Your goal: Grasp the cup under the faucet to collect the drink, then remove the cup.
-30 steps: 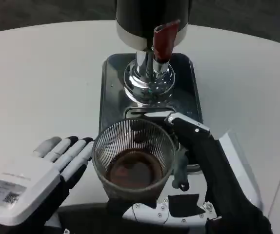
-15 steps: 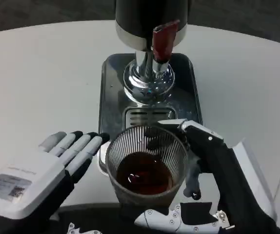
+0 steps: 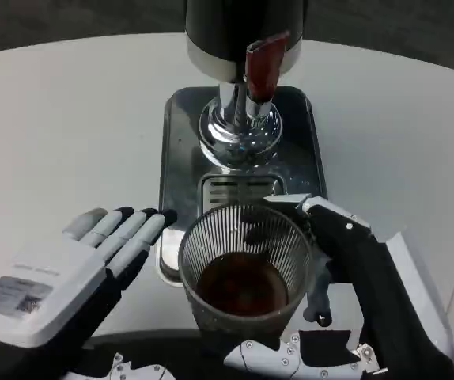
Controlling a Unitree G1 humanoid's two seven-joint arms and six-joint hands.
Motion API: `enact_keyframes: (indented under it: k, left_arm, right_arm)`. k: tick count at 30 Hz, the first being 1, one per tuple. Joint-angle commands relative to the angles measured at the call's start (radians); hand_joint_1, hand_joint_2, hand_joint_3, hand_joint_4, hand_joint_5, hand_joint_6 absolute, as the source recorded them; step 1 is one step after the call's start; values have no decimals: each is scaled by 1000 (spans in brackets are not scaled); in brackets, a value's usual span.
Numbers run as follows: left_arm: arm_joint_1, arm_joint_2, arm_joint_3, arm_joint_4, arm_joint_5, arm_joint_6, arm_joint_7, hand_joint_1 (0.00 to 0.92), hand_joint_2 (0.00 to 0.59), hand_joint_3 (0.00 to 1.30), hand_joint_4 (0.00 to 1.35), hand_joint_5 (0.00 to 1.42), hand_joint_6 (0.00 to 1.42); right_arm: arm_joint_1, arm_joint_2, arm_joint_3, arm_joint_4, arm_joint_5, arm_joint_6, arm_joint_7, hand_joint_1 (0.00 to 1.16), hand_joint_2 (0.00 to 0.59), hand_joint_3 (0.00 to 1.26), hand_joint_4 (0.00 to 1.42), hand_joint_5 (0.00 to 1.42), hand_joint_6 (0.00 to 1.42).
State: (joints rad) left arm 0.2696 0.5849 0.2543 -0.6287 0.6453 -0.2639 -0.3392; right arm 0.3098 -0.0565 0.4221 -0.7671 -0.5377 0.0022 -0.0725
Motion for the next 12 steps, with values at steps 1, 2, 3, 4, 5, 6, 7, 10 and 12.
enact_keyframes:
  k: [1,2,3,4,5,6,7,10,12]
  left_arm:
    - [5,9,-15,8,20,6,-9,0,3,0,0,0,0]
    - [4,9,-16,8,19,8,-10,0,3,0,0,0,0]
    - [3,8,-17,11,16,11,-11,0,3,0,0,0,0]
    - [2,8,-18,13,14,14,-12,0,3,0,0,0,0]
    - [2,8,-18,16,14,16,-12,0,3,0,0,0,0]
    - [1,9,-19,19,15,17,-13,0,3,0,0,0,0]
    - [1,11,-19,20,14,18,-12,0,2,0,0,0,0]
    - [1,12,-17,19,10,19,-11,0,3,0,0,0,0]
    - [1,12,-17,19,10,20,-12,0,4,0,0,0,0]
  right_arm:
    - [9,38,28,-43,23,-24,-12,1091,84,817,1016,1040,1365]
    - [11,39,29,-44,22,-23,-14,1091,84,817,1016,1040,1365]
    - [12,40,30,-44,21,-22,-16,1091,84,817,1016,1040,1365]
    - [15,42,31,-45,20,-21,-18,1091,84,817,1016,1040,1365]
    - [19,43,33,-45,19,-21,-19,1091,84,817,1016,1040,1365]
    - [21,43,35,-46,17,-21,-20,1091,84,817,1016,1040,1365]
    - [23,44,37,-46,16,-21,-22,1091,84,817,1016,1040,1365]
    - [25,46,38,-47,12,-21,-24,1091,84,817,1016,1040,1365]
    - [23,47,38,-46,11,-20,-24,1091,84,819,1016,1040,1365]
